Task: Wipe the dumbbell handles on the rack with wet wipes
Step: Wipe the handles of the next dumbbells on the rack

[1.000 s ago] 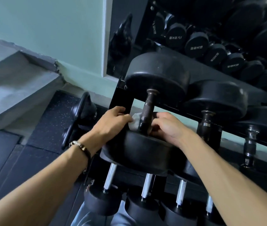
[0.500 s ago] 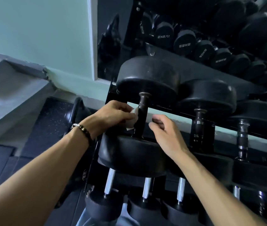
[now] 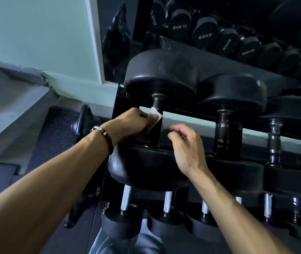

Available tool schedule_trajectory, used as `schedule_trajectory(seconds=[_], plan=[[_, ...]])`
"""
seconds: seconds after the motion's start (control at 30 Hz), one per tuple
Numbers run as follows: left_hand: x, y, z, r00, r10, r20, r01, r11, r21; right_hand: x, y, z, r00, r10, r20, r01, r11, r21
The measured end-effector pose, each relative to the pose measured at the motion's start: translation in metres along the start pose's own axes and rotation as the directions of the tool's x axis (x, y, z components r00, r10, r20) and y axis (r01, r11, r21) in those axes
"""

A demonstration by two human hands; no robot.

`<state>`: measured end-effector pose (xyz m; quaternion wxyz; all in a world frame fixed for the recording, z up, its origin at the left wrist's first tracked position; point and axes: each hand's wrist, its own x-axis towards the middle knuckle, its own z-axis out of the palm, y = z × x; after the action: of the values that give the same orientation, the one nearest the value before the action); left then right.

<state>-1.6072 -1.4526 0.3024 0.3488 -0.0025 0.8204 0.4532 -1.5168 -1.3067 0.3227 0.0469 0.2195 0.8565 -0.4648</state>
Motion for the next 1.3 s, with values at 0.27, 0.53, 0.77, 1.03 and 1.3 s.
schedule_trajectory(seconds=[0.27,0.53,0.77,1.03,1.3], plan=[[0.015,0.021,0.0,0.987,0.095,-0.127,-0.103,0.993,-0.061,-0.001,0.004,0.002,0.999,-0.035,-0.026,0.036,0.998,0.058],[0.023,0.03,0.0,0.963,0.116,-0.242,-0.132,0.99,-0.051,-0.003,0.007,0.002,0.998,-0.06,-0.027,0.061,0.996,0.063],[0.002,0.003,-0.001,0.998,0.051,0.029,-0.055,0.988,0.146,-0.012,0.005,0.007,0.993,-0.101,-0.064,0.1,0.995,-0.018],[0.018,0.016,0.003,0.986,0.13,-0.101,-0.123,0.99,0.069,-0.033,0.014,0.012,0.985,-0.151,-0.083,0.142,0.985,-0.1],[0.021,0.023,0.0,0.984,0.087,-0.153,-0.09,0.996,-0.014,-0.033,0.015,0.012,0.988,-0.136,-0.074,0.134,0.99,-0.032]])
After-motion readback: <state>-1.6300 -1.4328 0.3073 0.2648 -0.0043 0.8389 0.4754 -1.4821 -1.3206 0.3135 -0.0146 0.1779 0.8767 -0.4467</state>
